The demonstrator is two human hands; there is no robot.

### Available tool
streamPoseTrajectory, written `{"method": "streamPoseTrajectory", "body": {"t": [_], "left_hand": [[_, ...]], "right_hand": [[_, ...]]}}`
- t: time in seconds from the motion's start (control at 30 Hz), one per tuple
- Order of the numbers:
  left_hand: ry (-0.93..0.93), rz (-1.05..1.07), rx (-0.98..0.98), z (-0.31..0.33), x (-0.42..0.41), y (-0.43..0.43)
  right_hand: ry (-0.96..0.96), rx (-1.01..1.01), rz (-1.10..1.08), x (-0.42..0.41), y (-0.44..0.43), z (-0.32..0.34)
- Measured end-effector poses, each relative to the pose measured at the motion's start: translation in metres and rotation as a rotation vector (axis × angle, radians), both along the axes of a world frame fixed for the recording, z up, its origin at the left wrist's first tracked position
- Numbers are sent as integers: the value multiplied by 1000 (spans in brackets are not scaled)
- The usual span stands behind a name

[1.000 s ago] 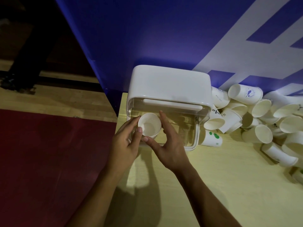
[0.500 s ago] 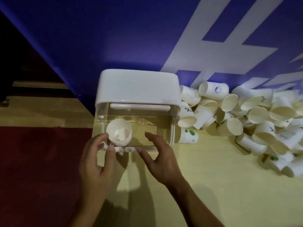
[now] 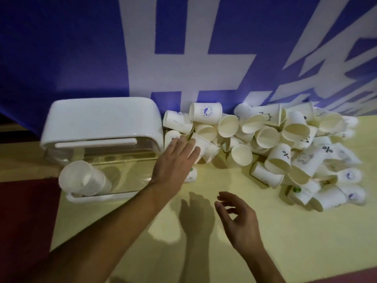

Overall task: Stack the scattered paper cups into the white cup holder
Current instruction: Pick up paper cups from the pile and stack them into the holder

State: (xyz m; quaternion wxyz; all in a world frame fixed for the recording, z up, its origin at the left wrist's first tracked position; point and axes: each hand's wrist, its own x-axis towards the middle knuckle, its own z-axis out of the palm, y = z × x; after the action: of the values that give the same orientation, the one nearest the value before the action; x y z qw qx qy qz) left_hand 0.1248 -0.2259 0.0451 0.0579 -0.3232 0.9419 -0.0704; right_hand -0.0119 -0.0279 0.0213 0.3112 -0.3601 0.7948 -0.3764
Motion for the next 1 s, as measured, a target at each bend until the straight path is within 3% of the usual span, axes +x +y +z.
{"method": "streamPoseTrajectory", "body": {"t": [0.17, 0.33, 0.47, 0.57, 0.67, 0.83, 1.0], "left_hand": [[-291, -16, -115, 2, -20, -23], [-272, -4, -110, -14, -13, -30], [-219, -40, -94, -10, -10, -29], [-50, 36, -45, 6, -11, -22], [161, 121, 48, 27, -10, -10], [582, 409, 340, 60, -9, 20], [856, 573, 411, 57, 1, 43]], "right_hand": [[-8, -16, 7, -41, 1, 4], [97, -97, 85, -80, -27, 10], [308, -240, 60, -110, -68, 24], [491, -277, 19, -139, -103, 33], [712, -148, 90, -163, -132, 30], [809, 47, 131, -172, -153, 14], [834, -27, 112, -168, -159, 6]]}}
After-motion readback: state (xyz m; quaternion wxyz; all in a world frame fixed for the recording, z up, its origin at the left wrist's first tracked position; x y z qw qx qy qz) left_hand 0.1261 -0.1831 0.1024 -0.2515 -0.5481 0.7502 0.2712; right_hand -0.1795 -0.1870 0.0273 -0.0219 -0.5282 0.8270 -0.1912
